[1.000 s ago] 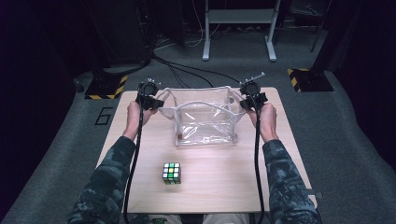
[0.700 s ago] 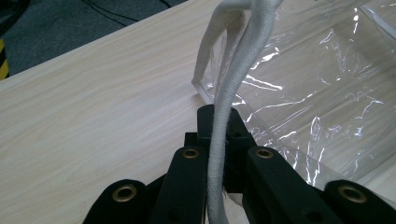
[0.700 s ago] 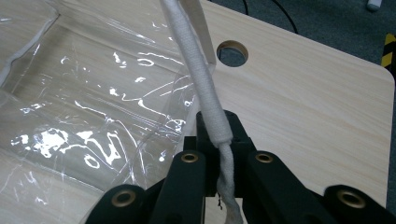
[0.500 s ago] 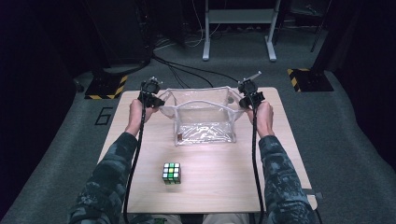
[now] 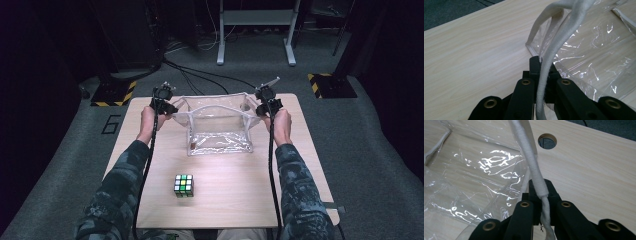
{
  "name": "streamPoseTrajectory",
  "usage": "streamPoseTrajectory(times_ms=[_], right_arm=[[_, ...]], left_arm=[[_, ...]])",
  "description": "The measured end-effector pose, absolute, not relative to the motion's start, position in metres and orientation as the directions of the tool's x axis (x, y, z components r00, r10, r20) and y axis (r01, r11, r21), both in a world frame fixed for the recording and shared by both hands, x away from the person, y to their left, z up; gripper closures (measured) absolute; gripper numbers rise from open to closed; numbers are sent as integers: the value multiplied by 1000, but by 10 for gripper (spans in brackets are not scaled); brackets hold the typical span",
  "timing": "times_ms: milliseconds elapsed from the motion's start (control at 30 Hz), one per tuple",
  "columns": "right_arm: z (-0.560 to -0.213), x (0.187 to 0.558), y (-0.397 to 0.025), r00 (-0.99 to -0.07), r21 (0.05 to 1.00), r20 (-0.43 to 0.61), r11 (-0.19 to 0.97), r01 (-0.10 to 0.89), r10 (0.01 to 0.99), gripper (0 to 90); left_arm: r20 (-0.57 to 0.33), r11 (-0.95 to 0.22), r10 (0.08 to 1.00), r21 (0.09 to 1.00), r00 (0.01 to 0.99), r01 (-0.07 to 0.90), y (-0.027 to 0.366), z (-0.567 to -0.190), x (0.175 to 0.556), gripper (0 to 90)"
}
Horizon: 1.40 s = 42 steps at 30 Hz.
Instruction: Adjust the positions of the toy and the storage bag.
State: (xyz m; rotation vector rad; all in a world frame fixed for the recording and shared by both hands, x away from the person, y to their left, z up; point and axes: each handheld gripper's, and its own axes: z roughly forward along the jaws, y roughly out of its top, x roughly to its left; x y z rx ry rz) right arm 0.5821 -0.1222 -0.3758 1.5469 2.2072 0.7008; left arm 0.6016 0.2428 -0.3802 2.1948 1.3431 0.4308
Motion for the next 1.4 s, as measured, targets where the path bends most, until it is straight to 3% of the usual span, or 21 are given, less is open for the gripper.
streamPoseTrajectory(times_ms=[133,233,267,367,433,567,767,1400], right_arm=[[-377,581,-121,-348,583,-1,283,762,938,856],[-376,579,-122,-361,594,37,270,758,932,809],[-376,579,-122,-361,594,37,270,758,932,809],[-376,578,-121,-366,597,45,268,756,930,740],[-375,577,-119,-365,600,42,269,753,930,637],[-370,573,-118,-370,622,54,258,739,928,337],[-360,562,-121,-367,646,65,241,724,928,149],[-341,504,-126,-455,719,36,293,630,890,53]], left_arm=[[12,-376,889,587,457,717,238,-379,600,871],[23,-371,896,588,444,719,235,-379,599,738],[21,-360,902,589,431,724,234,-379,599,738],[10,-335,911,599,411,727,233,-376,599,530],[-8,-308,919,613,395,727,234,-374,598,430],[-28,-300,913,630,407,716,234,-370,595,285],[-64,-290,904,636,423,715,237,-364,590,151],[-66,-306,873,696,483,649,267,-348,535,71]])
